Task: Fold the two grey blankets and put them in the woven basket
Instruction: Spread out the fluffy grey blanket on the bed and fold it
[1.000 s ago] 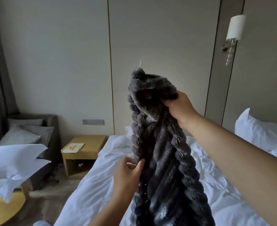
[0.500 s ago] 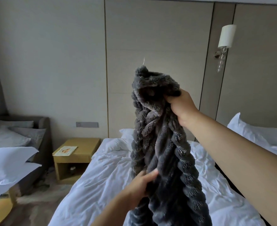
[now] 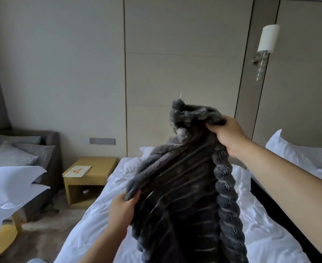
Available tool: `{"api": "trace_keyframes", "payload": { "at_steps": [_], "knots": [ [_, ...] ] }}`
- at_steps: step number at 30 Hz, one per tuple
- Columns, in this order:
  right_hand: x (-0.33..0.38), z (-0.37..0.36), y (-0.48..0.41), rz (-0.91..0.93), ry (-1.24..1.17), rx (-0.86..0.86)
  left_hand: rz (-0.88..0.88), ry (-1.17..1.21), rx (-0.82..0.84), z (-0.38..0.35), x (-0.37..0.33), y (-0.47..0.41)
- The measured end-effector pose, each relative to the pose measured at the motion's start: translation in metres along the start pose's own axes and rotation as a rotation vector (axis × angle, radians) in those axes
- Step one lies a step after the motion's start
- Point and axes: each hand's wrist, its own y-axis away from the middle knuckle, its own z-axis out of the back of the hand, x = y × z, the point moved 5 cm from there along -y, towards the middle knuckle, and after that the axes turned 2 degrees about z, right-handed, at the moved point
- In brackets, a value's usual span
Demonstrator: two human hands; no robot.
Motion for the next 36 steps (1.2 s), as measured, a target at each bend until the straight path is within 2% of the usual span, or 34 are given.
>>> {"api": "trace_keyframes", "payload": {
  "at_steps": [2, 5, 6, 8, 12, 15, 17, 19, 22, 24, 27, 29, 31, 33, 36],
  "knots": [
    [-0.005, -0.012, 0.002, -0.010, 0.063, 0.047, 0.100, -0.142, 0.067, 0.002, 0.013, -0.011],
    [-0.016, -0.029, 0.007, -0.049, 0.095, 0.167, 0.183, -0.344, 0.331, 0.001, 0.025, -0.016],
    [-0.019, -0.033, 0.010, -0.065, 0.080, 0.210, 0.154, -0.346, 0.412, 0.000, 0.022, -0.014],
    [-0.026, -0.041, 0.016, -0.097, 0.029, 0.327, 0.074, -0.208, 0.509, -0.005, 0.013, -0.010],
    [-0.041, -0.056, 0.034, -0.184, -0.061, 0.549, -0.211, -0.047, 0.520, -0.014, -0.028, 0.002],
    [-0.057, -0.065, 0.045, -0.297, -0.205, 0.619, -0.374, -0.019, 0.614, -0.033, -0.058, 0.016],
    [-0.072, -0.069, 0.052, -0.383, -0.263, 0.621, -0.406, -0.032, 0.635, -0.041, -0.073, 0.022],
    [-0.084, -0.070, 0.058, -0.378, -0.202, 0.621, -0.374, -0.075, 0.569, -0.045, -0.081, 0.023],
    [-0.095, -0.059, 0.058, -0.248, -0.008, 0.478, -0.292, -0.125, 0.376, -0.039, -0.076, 0.013],
    [-0.094, -0.053, 0.057, -0.162, 0.051, 0.420, -0.265, -0.165, 0.353, -0.035, -0.072, 0.010],
    [-0.077, -0.065, 0.065, -0.050, 0.063, 0.563, -0.249, -0.215, 0.360, -0.036, -0.069, 0.009],
    [-0.064, -0.075, 0.070, 0.084, 0.120, 0.600, -0.229, -0.191, 0.391, -0.039, -0.069, 0.011],
    [-0.056, -0.078, 0.068, 0.143, 0.207, 0.500, -0.198, -0.172, 0.406, -0.043, -0.073, 0.016],
    [-0.053, -0.075, 0.059, 0.127, 0.250, 0.352, -0.163, -0.190, 0.409, -0.043, -0.083, 0.015],
    [-0.057, -0.066, 0.041, 0.078, 0.370, 0.232, -0.098, -0.256, 0.404, -0.040, -0.097, 0.003]
  ]
}}
